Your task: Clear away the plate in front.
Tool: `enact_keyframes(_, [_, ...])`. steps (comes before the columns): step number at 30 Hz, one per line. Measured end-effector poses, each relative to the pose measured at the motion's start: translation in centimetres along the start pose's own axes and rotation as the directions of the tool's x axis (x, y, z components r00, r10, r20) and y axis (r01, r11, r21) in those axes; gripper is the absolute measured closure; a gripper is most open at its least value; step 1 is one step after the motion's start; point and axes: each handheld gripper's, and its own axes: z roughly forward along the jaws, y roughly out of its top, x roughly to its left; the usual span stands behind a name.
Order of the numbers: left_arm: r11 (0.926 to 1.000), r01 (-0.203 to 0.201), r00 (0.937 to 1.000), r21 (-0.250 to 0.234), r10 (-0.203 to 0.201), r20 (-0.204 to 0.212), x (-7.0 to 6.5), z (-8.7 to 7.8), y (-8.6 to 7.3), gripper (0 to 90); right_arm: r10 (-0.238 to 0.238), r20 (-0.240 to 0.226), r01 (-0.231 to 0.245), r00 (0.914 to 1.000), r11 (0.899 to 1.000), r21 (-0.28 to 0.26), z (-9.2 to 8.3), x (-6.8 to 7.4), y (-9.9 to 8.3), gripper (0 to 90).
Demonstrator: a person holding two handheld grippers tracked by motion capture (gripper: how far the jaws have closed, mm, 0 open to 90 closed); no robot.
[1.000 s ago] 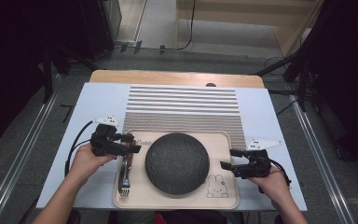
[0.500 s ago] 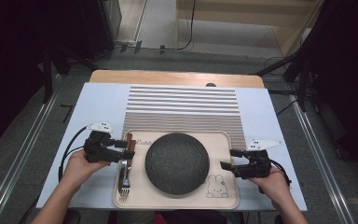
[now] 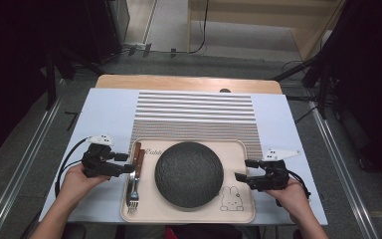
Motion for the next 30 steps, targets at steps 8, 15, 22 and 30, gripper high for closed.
enact_keyframes(8, [0.9999,0.016,0.9996,0.005,-0.016,-0.022,0.78,-0.02,-0.23,35.9,-0.002,-0.003,0.002,1.0000,1.000,0.002,0.04,0.04,0.00,27.5])
enact_keyframes(15, [0.9996,0.028,0.9994,0.005,-0.028,-0.023,1.05,0.07,-0.20,35.9,-0.009,-0.007,0.009,0.9999,1.000,0.004,0.15,0.13,0.00,27.5])
enact_keyframes(22, [0.9994,0.035,0.9992,0.002,-0.035,-0.020,1.02,0.09,-0.18,35.9,-0.009,-0.007,0.009,0.9999,1.000,0.004,0.15,0.13,0.00,27.5])
enact_keyframes(30, [0.9991,0.042,0.9989,0.006,-0.042,-0.021,1.00,0.16,-0.16,35.9,-0.009,-0.006,0.009,0.9999,1.000,0.005,0.16,0.13,-0.01,27.5])
